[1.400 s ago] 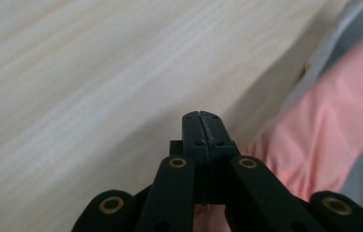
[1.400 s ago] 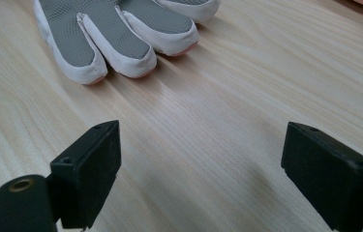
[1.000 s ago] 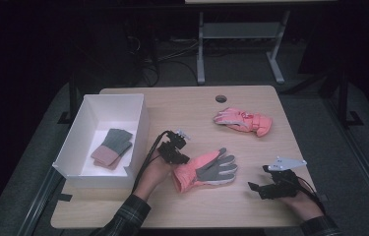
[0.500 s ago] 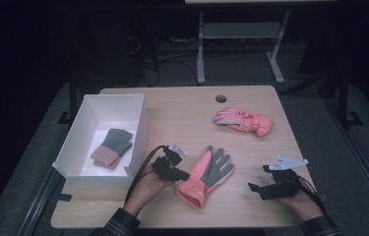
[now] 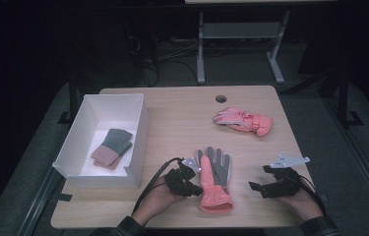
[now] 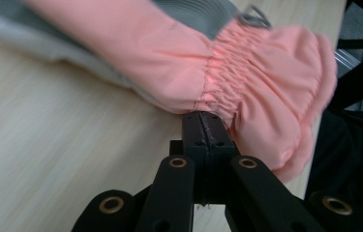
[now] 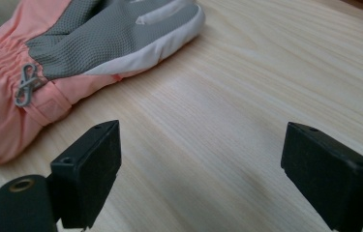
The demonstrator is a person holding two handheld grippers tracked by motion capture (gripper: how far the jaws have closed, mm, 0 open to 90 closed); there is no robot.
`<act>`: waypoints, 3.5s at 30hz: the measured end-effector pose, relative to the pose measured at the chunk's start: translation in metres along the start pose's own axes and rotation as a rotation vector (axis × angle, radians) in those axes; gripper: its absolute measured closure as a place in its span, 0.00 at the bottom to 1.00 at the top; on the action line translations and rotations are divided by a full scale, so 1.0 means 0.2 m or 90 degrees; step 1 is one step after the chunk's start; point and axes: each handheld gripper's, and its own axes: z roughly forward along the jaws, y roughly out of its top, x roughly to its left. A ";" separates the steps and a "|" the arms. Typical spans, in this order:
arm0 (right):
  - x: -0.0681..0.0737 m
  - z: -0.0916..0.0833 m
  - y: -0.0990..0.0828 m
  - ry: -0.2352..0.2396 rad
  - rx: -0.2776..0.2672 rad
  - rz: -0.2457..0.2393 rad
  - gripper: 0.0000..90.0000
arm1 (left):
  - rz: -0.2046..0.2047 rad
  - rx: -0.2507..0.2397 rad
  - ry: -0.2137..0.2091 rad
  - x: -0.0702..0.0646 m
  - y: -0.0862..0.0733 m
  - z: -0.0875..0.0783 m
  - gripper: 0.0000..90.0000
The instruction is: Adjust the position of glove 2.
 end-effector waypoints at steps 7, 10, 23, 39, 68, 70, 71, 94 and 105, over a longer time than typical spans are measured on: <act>-0.01 0.00 0.00 -0.014 0.006 0.001 0.15 | 0.031 0.012 -0.009 -0.05 0.05 0.08 1.00; -0.02 -0.01 -0.01 -0.018 0.004 0.003 0.15 | 0.046 0.019 -0.006 -0.07 0.09 0.12 1.00; -0.06 -0.02 0.02 -0.014 0.005 0.001 0.17 | 0.067 -0.039 0.051 -0.03 0.01 -0.01 0.74; -0.10 0.00 0.16 -0.004 0.017 -0.008 0.84 | 0.044 -0.096 0.120 0.07 -0.20 -0.10 0.17; -0.56 0.13 0.72 -0.110 -0.017 0.016 1.00 | 0.034 -0.109 0.145 0.09 -0.22 -0.13 0.15; -0.61 0.16 0.75 -0.109 -0.012 0.024 1.00 | 0.030 -0.109 0.145 0.10 -0.22 -0.13 0.15; -0.63 0.18 0.76 -0.114 -0.003 0.026 1.00 | 0.029 -0.109 0.144 0.10 -0.22 -0.13 0.15; -0.82 0.50 0.73 -0.151 0.051 0.098 1.00 | 0.034 -0.102 0.133 0.11 -0.21 -0.12 0.15; -0.66 0.45 0.70 -0.082 0.127 0.041 1.00 | 0.037 -0.097 0.129 0.10 -0.21 -0.12 0.15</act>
